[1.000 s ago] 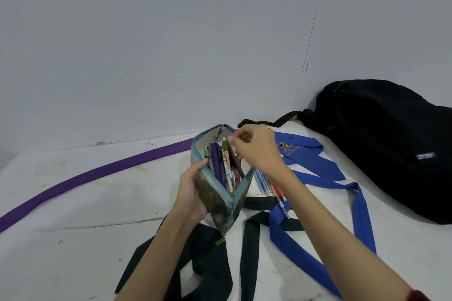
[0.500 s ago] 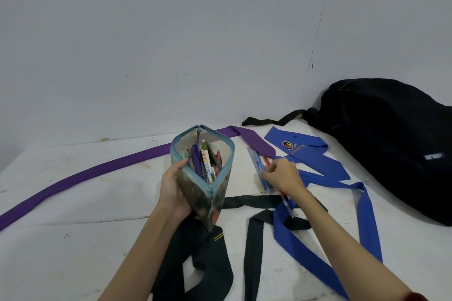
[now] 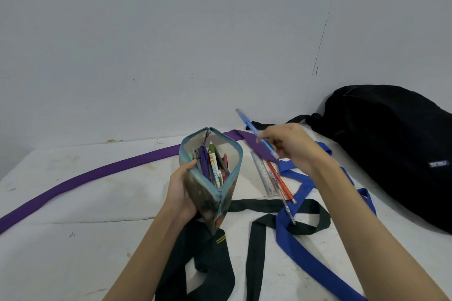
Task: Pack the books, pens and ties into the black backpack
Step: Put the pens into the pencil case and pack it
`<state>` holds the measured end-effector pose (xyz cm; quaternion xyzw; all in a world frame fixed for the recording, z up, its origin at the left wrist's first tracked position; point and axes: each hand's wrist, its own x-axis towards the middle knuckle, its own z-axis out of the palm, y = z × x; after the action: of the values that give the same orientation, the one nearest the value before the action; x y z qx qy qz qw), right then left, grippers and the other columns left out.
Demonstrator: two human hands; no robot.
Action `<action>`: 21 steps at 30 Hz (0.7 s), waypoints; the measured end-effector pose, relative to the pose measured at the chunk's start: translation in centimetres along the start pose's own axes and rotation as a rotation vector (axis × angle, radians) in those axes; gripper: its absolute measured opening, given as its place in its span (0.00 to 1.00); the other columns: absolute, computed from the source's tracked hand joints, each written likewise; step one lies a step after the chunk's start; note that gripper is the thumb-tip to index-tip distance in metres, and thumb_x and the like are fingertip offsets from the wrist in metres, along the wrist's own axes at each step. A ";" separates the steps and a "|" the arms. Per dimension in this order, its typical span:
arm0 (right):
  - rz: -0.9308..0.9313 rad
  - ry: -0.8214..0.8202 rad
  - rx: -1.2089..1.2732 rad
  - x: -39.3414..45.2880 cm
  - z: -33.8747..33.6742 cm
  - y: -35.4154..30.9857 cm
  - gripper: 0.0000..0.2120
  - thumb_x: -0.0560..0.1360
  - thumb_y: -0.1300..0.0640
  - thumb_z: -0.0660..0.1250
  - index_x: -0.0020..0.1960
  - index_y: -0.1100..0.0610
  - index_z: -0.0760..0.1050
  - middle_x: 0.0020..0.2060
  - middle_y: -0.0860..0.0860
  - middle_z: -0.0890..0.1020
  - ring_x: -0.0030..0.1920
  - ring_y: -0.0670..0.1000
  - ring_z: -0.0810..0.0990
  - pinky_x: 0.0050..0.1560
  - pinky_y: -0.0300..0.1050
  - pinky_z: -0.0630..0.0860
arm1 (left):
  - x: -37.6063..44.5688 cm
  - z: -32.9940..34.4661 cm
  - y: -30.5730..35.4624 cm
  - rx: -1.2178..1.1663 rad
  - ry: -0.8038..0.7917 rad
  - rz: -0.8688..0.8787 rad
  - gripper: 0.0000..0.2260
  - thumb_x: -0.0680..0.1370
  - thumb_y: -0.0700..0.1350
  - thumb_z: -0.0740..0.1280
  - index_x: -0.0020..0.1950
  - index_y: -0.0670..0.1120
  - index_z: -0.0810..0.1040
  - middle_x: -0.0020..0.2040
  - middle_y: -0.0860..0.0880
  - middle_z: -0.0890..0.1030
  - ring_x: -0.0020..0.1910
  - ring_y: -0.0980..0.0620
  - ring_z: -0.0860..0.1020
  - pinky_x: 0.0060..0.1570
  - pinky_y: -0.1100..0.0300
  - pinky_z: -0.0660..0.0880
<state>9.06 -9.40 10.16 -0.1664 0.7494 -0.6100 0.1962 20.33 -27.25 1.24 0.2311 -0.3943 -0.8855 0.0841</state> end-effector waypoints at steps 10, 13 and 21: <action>-0.114 -0.042 -0.637 -0.1 4.7 -0.4 0.11 0.69 0.58 0.71 0.36 0.67 0.79 0.24 0.53 0.69 0.26 0.47 0.66 0.29 0.40 0.65 | -0.8 2.0 -0.7 0.014 -0.110 -0.033 0.15 0.77 0.51 0.61 0.60 0.46 0.77 0.48 0.41 0.82 0.49 0.43 0.78 0.50 0.49 0.74; -0.136 -0.053 -0.776 0.0 5.2 0.3 0.17 0.71 0.51 0.72 0.38 0.66 0.79 0.24 0.51 0.71 0.30 0.50 0.70 0.33 0.42 0.67 | -0.8 2.2 -1.1 0.039 -0.135 -0.033 0.16 0.76 0.52 0.61 0.60 0.47 0.77 0.51 0.40 0.82 0.51 0.43 0.78 0.51 0.49 0.75; -0.162 0.388 -0.533 1.0 0.0 3.3 0.12 0.73 0.56 0.66 0.32 0.59 0.74 0.29 0.53 0.75 0.31 0.49 0.70 0.32 0.41 0.66 | -0.9 1.2 -1.0 -0.016 -0.058 -0.054 0.15 0.76 0.53 0.62 0.58 0.47 0.78 0.50 0.42 0.81 0.52 0.44 0.77 0.50 0.49 0.74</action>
<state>8.17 -9.24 6.87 -0.1519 0.8902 -0.4267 -0.0494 20.57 -25.48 1.46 0.2151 -0.3831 -0.8969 0.0508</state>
